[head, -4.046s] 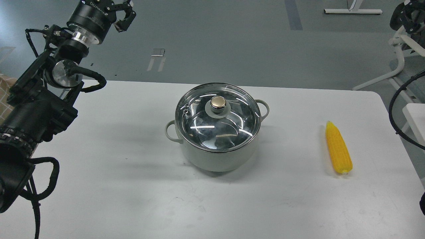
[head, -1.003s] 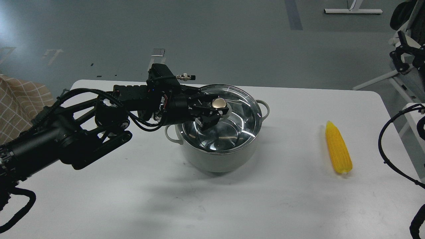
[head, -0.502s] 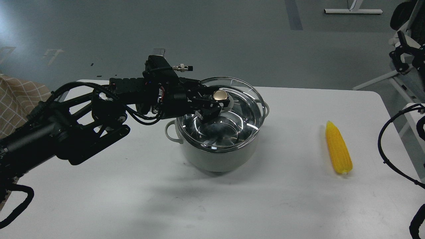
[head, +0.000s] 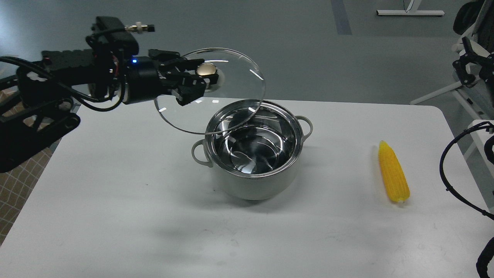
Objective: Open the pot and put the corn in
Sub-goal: 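Lift the glass lid off the pot with the left gripper, then lower the lid onto the table beside the pot and release it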
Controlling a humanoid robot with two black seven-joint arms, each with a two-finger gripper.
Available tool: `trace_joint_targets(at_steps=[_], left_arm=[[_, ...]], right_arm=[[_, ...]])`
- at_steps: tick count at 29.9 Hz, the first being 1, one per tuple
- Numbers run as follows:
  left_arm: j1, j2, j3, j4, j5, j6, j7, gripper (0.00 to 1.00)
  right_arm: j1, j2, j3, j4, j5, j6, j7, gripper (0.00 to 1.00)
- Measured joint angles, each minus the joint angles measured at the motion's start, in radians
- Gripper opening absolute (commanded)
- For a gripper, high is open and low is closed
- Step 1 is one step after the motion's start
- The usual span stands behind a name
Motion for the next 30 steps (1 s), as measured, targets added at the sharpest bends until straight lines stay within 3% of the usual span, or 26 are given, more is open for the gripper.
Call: trace_joint_targets(at_steps=[4, 10, 17, 25, 29, 30], left_arm=[[0.117, 0.158, 0.009, 0.026, -0.054, 0.100, -0.002, 0.45], [0.324, 0.192, 0.012, 0.158, -0.068, 0.211, -0.006, 0.45], [0.450, 0.087, 0.013, 0.275, -0.070, 0.270, -0.021, 0.45], [0.484, -0.076, 0.015, 0.451, -0.083, 0.324, -0.035, 0.47], [0.517, -0.097, 0.016, 0.485, -0.081, 0.346, -0.038, 0.67], [0.525, -0.098, 0.016, 0.487, -0.080, 0.350, -0.038, 0.68]], right_arm=[[-0.003, 0.000, 0.000, 0.002, 0.000, 0.000, 0.000, 1.00], [-0.006, 0.000, 0.000, 0.004, 0.000, 0.000, 0.000, 1.00], [-0.020, -0.002, 0.000, 0.007, 0.000, 0.000, 0.000, 1.00], [-0.037, -0.003, 0.000, 0.006, 0.000, 0.000, 0.000, 1.00], [-0.037, -0.003, -0.002, 0.006, 0.000, 0.000, 0.000, 1.00], [-0.037, -0.003, -0.003, 0.006, 0.000, 0.000, 0.000, 1.00]])
